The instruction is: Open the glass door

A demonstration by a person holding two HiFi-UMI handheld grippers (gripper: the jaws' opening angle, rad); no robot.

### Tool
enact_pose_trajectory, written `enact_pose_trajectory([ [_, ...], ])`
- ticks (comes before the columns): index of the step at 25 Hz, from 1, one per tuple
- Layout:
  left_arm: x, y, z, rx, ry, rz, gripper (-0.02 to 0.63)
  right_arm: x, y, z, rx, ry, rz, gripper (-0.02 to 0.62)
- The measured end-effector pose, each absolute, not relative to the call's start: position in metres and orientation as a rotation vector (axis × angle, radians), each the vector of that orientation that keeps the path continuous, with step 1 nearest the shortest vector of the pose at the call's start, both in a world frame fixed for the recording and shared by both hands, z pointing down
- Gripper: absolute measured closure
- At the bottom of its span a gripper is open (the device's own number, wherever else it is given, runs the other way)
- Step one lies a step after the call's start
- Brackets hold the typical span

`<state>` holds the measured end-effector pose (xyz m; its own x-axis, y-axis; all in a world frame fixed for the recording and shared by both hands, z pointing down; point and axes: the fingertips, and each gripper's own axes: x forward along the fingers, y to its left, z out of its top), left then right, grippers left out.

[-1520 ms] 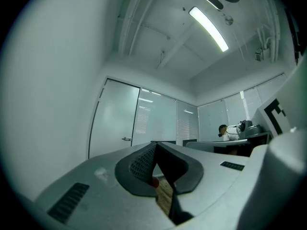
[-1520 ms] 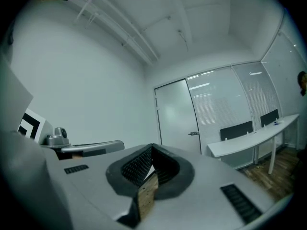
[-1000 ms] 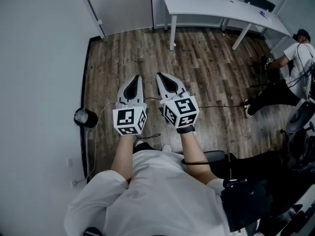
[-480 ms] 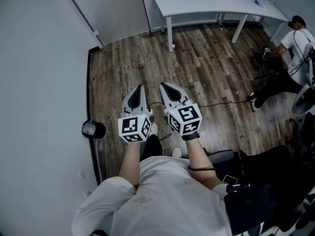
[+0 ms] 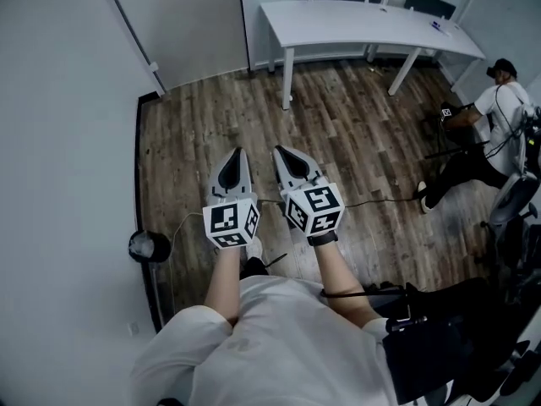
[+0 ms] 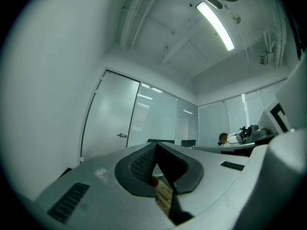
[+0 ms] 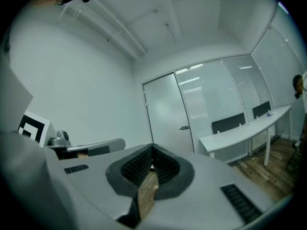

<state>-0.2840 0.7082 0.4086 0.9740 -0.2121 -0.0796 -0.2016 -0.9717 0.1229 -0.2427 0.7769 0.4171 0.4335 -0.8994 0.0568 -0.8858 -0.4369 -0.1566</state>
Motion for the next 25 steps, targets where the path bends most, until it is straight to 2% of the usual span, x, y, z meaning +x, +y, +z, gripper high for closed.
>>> enact_pose_trajectory([
  [6, -0.254, 0.602, 0.38, 3.007, -0.34, -0.262, 0.604, -0.211, 0.672, 0.397, -2.571, 1.608, -0.127, 0.595],
  [11, -0.253, 0.531, 0.397, 2.962, -0.38, -0.248, 0.604, -0.204, 0.61, 0.409, -2.55, 1.618, -0.158, 0.595],
  [25, -0.141, 0.43, 0.446, 2.917, -0.5, -0.125, 0.604, -0.092, 0.501, 0.451, -2.458, 1.727, -0.276, 0.595],
])
